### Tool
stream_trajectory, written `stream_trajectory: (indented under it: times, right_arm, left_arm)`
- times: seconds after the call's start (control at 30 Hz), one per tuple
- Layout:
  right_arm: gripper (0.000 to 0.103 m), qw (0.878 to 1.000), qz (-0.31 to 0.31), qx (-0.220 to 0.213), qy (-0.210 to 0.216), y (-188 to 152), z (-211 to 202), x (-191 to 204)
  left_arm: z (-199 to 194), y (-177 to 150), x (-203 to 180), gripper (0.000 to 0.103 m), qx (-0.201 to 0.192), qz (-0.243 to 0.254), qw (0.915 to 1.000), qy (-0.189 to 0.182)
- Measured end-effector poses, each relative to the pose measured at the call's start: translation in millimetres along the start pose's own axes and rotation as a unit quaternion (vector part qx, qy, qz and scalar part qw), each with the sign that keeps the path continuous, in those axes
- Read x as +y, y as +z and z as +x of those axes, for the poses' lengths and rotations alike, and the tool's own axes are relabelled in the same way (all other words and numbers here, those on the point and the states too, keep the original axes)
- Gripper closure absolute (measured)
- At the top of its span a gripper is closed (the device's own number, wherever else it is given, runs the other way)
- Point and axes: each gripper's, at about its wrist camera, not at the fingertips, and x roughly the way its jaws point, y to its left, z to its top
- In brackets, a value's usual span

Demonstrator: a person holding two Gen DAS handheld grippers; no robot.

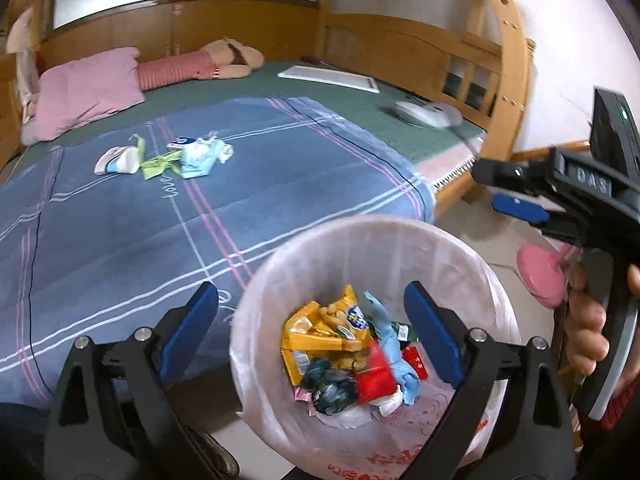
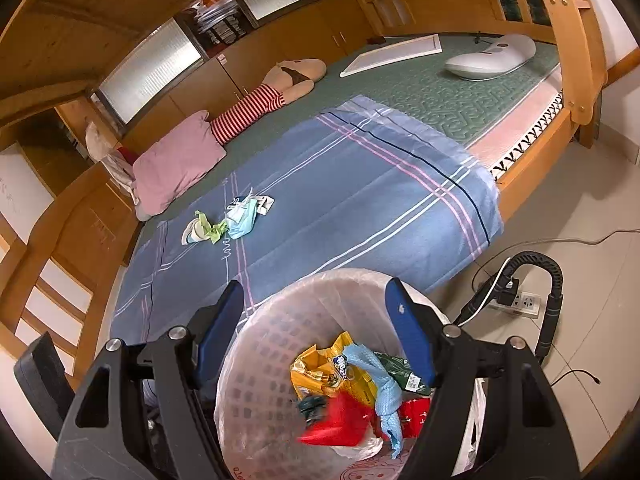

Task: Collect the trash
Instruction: 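Grasp the white-blue cup with the left gripper while the right gripper grasps the blue face mask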

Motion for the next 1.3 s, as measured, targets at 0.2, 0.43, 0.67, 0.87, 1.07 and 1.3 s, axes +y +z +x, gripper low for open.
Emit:
stream_trajectory:
  times: [0.2, 0.43, 0.67, 0.87, 1.07, 1.3]
  right_arm:
    - [0.031, 1.000, 0.001, 0.008, 0.004, -2.4, 9.4, 0.7]
    - [0.031, 0.999, -0.019, 0.030, 0.010, 9.1, 33.7, 22.4]
    - [0.028, 0.992, -0.111, 0.058, 0.025, 35.3, 86.8, 93.2]
    - [0.028, 0.977, -0.192, 0.088, 0.034, 54.3, 185.5, 177.4]
    - [0.028, 0.970, -0.209, 0.119, 0.033, 78.7, 302.9, 256.8]
    - [0.028, 0.975, -0.080, 0.204, 0.038, 94.3, 455.6, 274.7]
  left_arm:
    - [1.5, 1.0, 12.9, 0.009, 0.002, -0.012, 0.9996, 0.024]
    - [8.9, 18.0, 76.3, 0.009, -0.021, -0.038, 0.9884, 0.145]
    - [23.9, 48.2, 215.0, 0.009, -0.014, -0.178, 0.9532, 0.244]
    - [32.9, 51.4, 305.3, 0.008, -0.002, -0.266, 0.9163, 0.299]
    - [45.6, 39.8, 355.3, 0.007, 0.015, -0.330, 0.8826, 0.335]
    - [30.7, 21.5, 386.6, 0.007, -0.001, -0.391, 0.8524, 0.347]
